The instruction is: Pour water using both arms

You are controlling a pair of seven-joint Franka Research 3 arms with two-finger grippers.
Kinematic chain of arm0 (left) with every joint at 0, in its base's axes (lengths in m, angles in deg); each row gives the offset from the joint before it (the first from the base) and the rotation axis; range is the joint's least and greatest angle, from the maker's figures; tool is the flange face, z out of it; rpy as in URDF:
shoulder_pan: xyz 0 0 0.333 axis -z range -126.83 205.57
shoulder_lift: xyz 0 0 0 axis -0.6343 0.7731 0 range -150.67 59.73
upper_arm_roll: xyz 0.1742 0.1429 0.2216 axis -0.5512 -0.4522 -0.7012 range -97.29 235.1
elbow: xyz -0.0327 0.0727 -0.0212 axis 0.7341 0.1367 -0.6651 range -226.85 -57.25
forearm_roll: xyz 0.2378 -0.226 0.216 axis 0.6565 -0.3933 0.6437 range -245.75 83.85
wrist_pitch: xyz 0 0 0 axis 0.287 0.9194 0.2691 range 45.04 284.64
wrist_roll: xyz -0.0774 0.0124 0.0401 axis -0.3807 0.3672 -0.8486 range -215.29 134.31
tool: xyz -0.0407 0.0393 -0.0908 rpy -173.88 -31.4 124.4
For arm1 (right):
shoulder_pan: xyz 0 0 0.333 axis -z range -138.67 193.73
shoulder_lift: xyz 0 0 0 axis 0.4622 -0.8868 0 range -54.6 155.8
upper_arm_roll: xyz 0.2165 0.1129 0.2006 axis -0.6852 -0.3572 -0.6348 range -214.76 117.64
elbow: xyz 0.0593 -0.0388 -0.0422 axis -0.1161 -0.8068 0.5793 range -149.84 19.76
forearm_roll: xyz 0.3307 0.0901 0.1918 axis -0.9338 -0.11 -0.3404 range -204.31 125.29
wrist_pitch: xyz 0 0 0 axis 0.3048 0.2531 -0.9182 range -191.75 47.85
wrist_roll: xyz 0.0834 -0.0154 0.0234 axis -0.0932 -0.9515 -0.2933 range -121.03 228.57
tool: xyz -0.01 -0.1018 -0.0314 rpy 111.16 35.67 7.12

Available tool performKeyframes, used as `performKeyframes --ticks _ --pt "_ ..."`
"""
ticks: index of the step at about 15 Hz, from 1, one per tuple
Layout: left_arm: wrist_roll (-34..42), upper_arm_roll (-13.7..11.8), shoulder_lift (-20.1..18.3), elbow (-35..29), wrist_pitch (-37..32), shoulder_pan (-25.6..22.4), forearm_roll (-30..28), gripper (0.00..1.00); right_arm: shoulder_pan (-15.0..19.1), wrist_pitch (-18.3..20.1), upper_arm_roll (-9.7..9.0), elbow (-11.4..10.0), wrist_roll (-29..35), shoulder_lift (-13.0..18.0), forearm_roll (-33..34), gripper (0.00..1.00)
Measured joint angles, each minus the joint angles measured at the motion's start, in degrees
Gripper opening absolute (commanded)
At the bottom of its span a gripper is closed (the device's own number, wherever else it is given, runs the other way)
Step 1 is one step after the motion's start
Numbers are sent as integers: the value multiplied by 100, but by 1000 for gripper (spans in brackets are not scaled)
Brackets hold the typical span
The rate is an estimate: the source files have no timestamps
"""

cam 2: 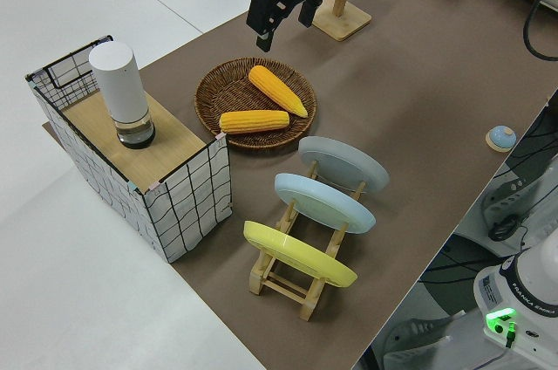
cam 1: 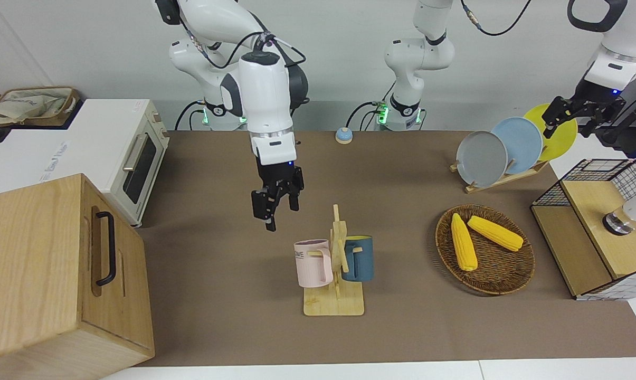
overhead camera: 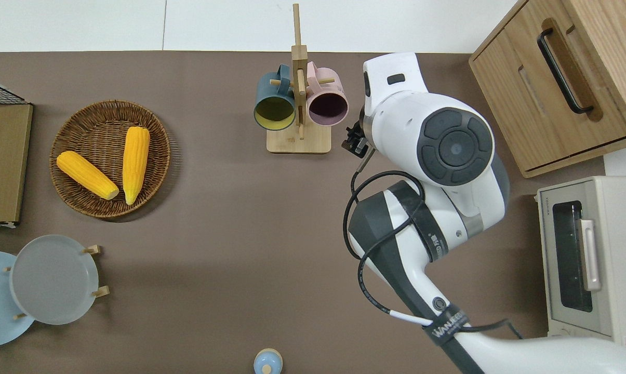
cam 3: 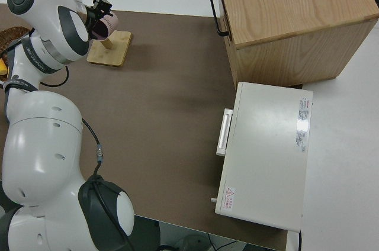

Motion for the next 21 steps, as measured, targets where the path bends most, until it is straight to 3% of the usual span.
performKeyframes --ticks 3,7,10,15,18,21 --pt "140 -53 48 0 142 -49 0 989 103 -47 -121 393 -133 -383 13 971" --pt "713 -79 140 -3 392 -411 -67 989 125 -234 -144 634 -164 -673 15 941" --pt "1074 -95 279 -4 483 -740 -392 991 115 -253 -180 848 -164 -891 15 812" --pt "1995 -113 523 -6 962 -1387 -991 991 103 -272 -253 999 -101 -1071 16 480" --pt "2459 -114 664 -6 1466 -1702 -1468 991 103 -272 -292 1010 -57 -1093 16 410" --pt "2799 -117 804 -10 1985 -1903 -1954 991 103 -272 -304 1013 -28 -1102 16 410"
